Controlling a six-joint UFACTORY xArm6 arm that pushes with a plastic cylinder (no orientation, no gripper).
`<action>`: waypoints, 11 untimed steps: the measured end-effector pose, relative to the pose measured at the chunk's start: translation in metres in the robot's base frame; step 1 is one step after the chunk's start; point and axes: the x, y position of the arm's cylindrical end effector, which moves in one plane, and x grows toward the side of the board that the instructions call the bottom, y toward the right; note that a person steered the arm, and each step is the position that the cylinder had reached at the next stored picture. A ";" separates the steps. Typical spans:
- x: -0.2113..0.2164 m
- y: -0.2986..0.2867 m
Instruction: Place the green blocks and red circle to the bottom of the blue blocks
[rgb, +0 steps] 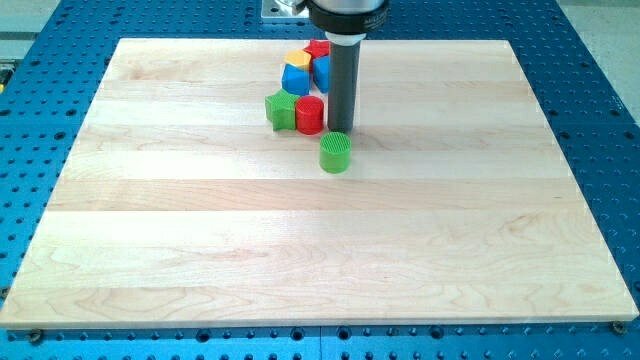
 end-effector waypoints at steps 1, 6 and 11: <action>0.011 0.011; 0.058 0.062; -0.026 -0.024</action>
